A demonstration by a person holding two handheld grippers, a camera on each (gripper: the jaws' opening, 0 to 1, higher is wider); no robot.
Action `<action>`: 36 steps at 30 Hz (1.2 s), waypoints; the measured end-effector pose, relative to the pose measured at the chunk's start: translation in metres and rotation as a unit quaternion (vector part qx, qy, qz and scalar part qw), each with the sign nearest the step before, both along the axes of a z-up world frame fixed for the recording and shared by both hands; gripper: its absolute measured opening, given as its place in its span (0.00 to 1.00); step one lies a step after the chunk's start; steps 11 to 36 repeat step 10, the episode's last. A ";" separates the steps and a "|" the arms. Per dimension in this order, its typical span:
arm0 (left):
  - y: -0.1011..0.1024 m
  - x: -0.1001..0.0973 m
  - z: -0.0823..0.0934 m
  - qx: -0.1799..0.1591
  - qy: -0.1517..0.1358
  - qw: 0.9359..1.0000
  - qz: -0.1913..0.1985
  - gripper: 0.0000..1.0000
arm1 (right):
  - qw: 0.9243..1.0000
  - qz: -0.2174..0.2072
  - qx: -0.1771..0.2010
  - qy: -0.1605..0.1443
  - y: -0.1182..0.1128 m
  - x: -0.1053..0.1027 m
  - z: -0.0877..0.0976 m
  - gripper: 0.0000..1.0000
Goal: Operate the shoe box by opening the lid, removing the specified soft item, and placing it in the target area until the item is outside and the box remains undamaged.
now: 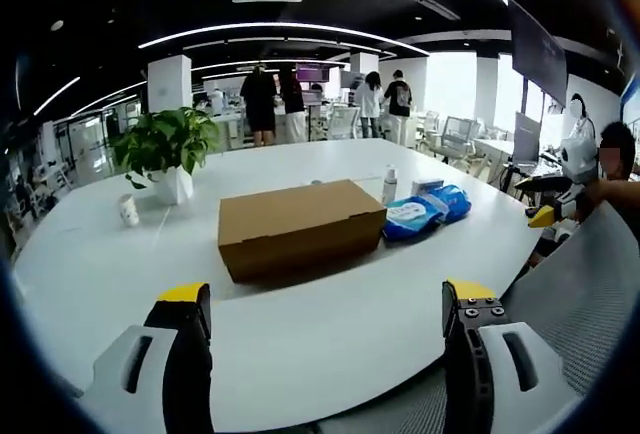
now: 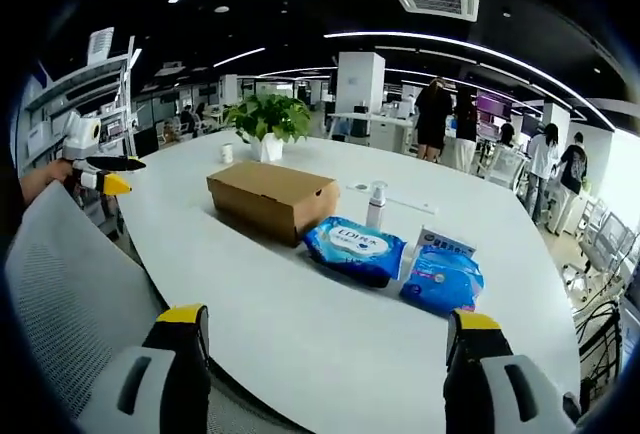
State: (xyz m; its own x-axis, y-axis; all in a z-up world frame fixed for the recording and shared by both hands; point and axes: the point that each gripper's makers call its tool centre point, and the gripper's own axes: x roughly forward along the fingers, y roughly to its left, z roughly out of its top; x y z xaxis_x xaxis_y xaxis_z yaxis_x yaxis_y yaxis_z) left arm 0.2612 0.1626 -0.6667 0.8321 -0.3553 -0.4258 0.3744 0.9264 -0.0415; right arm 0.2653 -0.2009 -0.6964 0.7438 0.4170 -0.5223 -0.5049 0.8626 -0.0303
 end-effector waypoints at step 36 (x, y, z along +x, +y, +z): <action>0.005 -0.004 -0.002 0.003 0.001 1.000 0.014 1.00 | 1.000 -0.008 -0.002 -0.013 -0.001 -0.005 0.006 1.00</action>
